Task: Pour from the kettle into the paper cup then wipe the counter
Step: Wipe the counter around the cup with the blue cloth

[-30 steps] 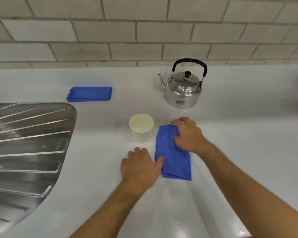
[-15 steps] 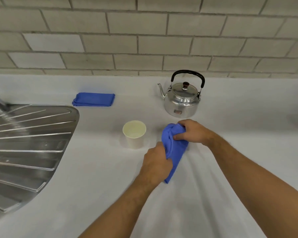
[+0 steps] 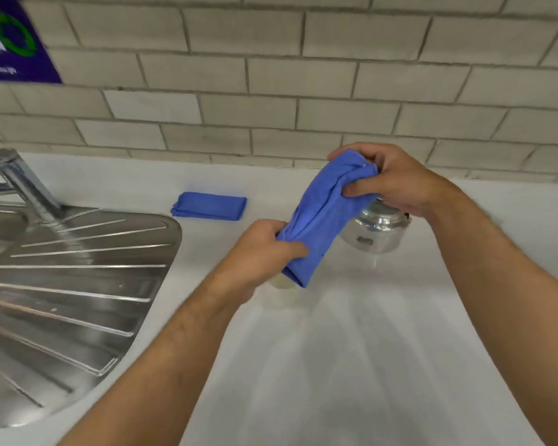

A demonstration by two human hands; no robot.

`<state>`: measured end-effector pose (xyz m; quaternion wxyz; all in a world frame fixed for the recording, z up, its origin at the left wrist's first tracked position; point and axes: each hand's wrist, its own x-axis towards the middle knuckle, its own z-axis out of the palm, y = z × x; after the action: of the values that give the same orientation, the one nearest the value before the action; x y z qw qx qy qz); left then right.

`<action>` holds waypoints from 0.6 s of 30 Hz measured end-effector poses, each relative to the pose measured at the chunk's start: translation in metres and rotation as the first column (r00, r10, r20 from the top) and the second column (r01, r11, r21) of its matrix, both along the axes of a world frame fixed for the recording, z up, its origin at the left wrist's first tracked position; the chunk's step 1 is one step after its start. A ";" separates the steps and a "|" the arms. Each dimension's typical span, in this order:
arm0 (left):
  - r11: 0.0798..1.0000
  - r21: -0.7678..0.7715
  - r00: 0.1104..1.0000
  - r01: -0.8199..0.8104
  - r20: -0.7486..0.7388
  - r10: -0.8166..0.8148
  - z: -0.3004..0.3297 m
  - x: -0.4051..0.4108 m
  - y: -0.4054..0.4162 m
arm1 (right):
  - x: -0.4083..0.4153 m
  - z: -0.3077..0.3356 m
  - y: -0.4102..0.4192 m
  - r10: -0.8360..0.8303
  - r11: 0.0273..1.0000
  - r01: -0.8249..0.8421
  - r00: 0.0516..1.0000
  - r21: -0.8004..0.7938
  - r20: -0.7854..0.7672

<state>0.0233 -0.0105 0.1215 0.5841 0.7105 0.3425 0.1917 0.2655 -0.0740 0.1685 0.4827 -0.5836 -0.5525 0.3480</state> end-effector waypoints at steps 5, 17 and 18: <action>0.985 -0.148 0.985 -0.087 0.132 0.107 -0.003 -0.045 0.096 | -0.019 -0.017 0.069 -0.086 0.992 0.083 0.996 -0.092 -0.033; 0.967 -0.111 0.967 -0.227 0.095 0.238 -0.084 -0.085 0.285 | -0.085 -0.118 0.222 -0.336 0.885 0.228 0.917 -0.406 -0.217; 0.967 -0.080 0.966 -0.243 0.069 0.248 -0.087 -0.082 0.297 | -0.087 -0.122 0.231 -0.360 0.884 0.267 0.912 -0.384 -0.195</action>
<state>-0.0585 0.2863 0.0345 0.5938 0.6332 0.4112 0.2780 0.1780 0.1570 0.0460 0.4899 -0.6911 -0.3109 0.4309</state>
